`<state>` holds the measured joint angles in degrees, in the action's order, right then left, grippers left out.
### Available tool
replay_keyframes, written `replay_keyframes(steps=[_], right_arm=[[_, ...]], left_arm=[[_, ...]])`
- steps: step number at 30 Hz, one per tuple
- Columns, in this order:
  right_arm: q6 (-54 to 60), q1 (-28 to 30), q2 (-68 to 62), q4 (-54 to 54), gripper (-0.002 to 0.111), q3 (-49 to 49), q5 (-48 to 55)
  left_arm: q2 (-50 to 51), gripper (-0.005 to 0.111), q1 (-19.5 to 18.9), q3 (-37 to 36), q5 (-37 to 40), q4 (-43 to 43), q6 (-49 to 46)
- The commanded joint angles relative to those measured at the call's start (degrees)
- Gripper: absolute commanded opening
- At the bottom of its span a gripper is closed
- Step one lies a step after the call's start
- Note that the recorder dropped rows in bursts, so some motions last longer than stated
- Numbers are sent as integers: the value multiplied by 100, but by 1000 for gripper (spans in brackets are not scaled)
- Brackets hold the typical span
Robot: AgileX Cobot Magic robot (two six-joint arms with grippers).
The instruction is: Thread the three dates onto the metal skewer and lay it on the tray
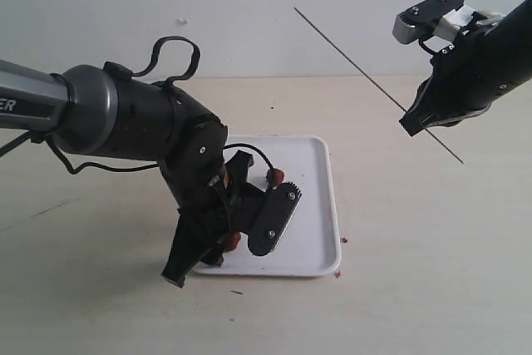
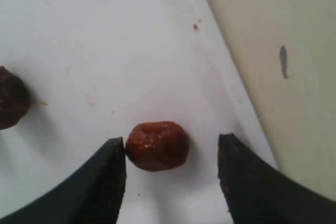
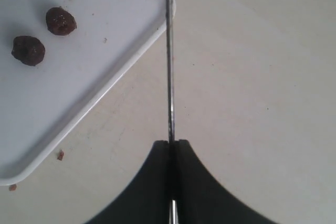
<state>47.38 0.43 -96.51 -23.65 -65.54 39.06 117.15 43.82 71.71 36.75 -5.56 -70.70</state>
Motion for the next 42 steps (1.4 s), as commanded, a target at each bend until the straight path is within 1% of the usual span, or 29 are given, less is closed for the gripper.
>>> replay_keyframes(steps=[1, 4, 5, 8, 11, 17, 20, 22, 25, 27, 31, 32, 34, 35, 38, 41, 42], right_arm=[[58, 39, -5, -83, 0, -57, -46], [58, 39, -5, -83, 0, -57, -71], [58, 39, -5, -93, 0, -57, -84], [58, 39, -5, -121, 0, -57, -84], [58, 39, -5, -121, 0, -57, -84], [58, 39, -5, -132, 0, -57, -94], [58, 39, -5, -147, 0, -57, -119], [58, 39, -5, -147, 0, -57, -131], [58, 39, -5, -205, 0, -57, -211], [58, 39, -29, -284, 0, -57, -325], [-7, 39, -160, -428, 0, -57, -477], [-24, 39, -241, -484, 0, -57, -535], [-114, 39, -344, -495, 0, -57, -631], [-122, 39, -419, -541, 0, -57, -648], [-95, 39, -543, -796, 0, -57, -648], [-93, 25, -636, -1034, 0, -57, -594], [-45, 25, -668, -1138, 0, -57, -550]], left_arm=[[143, 54, 25, 26, -80, 45, -87], [154, 52, 25, 26, -107, 45, -87], [154, 48, 25, 26, -107, 45, -87], [154, 34, 25, 26, -120, 45, -87], [154, 25, 25, 26, -120, 45, -87], [154, 23, 25, 26, -120, 45, -87], [97, 23, 25, 26, -225, 45, 109], [6, 23, 14, 26, -492, 45, 583], [-217, 23, -99, 26, -1056, 45, 1154], [-401, 23, -212, 26, -1622, 96, 1619], [-728, 23, -565, 26, -2721, 808, 2364], [-807, 23, -688, 26, -3031, 1156, 2614], [-891, 23, -907, 26, -3340, 1648, 3001], [-945, 23, -1048, 26, -3499, 2033, 3244], [-1015, 24, -1343, 39, -3643, 2954, 3742], [-1004, 27, -1647, 202, -3415, 3684, 4396], [-995, 27, -1713, 270, -3314, 3792, 4568]])
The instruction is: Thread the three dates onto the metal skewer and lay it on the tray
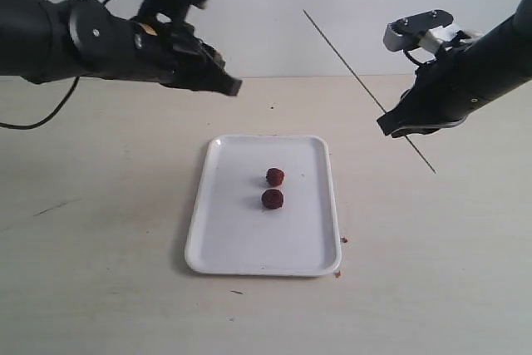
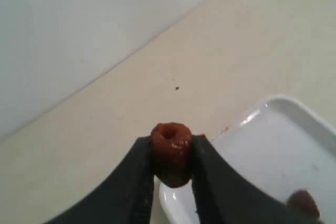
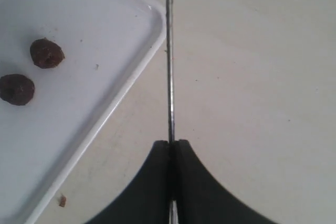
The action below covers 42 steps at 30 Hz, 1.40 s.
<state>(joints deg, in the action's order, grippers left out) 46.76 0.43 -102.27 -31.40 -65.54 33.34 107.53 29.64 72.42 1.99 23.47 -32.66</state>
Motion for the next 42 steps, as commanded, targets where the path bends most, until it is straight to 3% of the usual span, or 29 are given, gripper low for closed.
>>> replay_keyframes(steps=[1, 5, 11, 15, 32, 42], right_arm=[[80, 25, -122, -476, 0, -57, 104], [462, 25, -328, -921, 0, -57, 611], [1277, 25, -619, -1897, 0, -57, 1205], [2516, 25, -823, -3026, 0, -57, 2310], [3059, 25, -835, -3165, 0, -57, 2935], [3060, 25, -835, -3207, 0, -57, 2781]], left_arm=[[-30, 27, -386, 272, 264, 980, 964], [-19, 27, -623, 667, 760, 1735, 1354], [-19, 27, -803, 1090, 1374, 3579, 1294], [55, 27, -811, 1167, 1458, 4446, 1178], [377, 27, -837, 1167, 1191, 4473, 691], [377, 27, -837, 1167, 1296, 4483, 629]])
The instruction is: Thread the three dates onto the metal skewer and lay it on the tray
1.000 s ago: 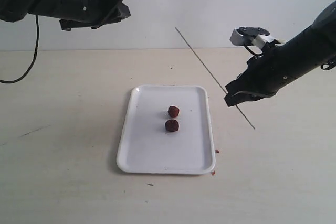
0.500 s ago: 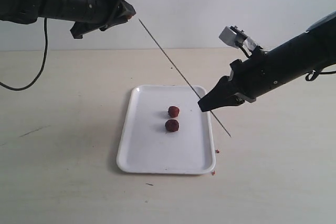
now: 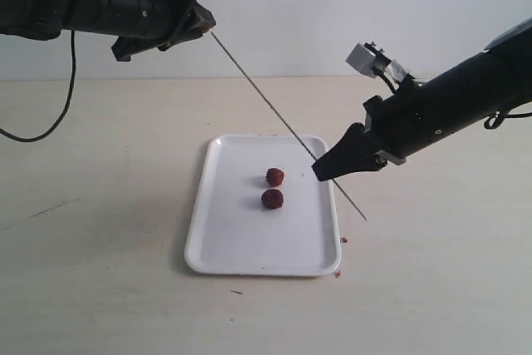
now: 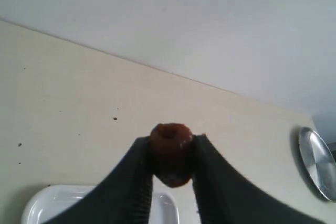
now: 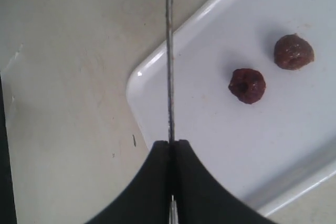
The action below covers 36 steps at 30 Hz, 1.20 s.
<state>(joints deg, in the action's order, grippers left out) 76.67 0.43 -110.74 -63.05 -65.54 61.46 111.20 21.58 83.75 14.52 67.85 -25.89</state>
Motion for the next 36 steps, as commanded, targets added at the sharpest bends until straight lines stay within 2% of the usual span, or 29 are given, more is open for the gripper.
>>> replay_keyframes(steps=[1, 26, 36], right_arm=[[69, 25, 12, -86, 0, -57, -45], [69, 25, -10, 42, 0, -57, -306], [69, 25, -10, 20, 0, -57, -308]], left_arm=[[10, 27, -30, 34, 69, 45, -48], [33, 27, -30, 349, 652, 67, -283], [203, 27, 30, 349, 600, 67, -283]])
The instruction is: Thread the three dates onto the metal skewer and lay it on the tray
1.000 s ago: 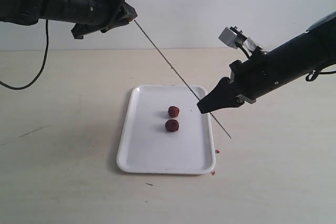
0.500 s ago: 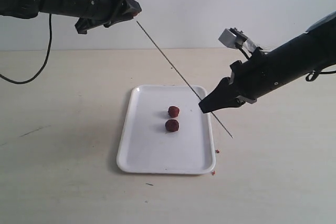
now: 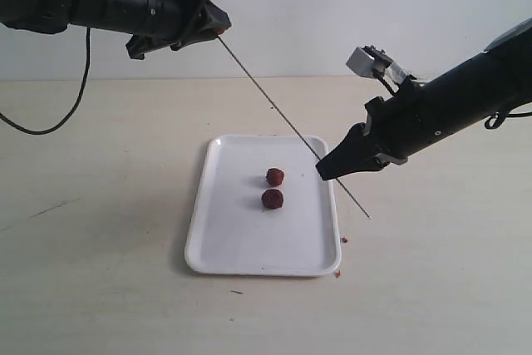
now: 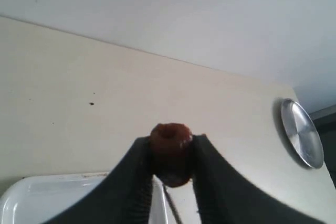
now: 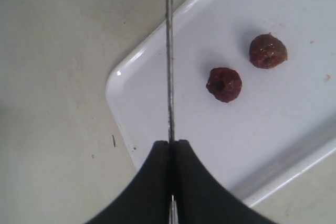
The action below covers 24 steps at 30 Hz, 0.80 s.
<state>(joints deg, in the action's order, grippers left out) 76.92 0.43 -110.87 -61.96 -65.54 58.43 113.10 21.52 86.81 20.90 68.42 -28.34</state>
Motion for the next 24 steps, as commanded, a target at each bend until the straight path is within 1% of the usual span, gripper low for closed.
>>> replay_keyframes(steps=[1, 24], right_arm=[[44, 25, 3, -88, 0, -57, -16], [53, 25, 3, -88, 0, -57, -122]], left_arm=[[13, 27, 35, 43, -39, 11, -38], [0, 27, 15, 43, -292, -48, -139]])
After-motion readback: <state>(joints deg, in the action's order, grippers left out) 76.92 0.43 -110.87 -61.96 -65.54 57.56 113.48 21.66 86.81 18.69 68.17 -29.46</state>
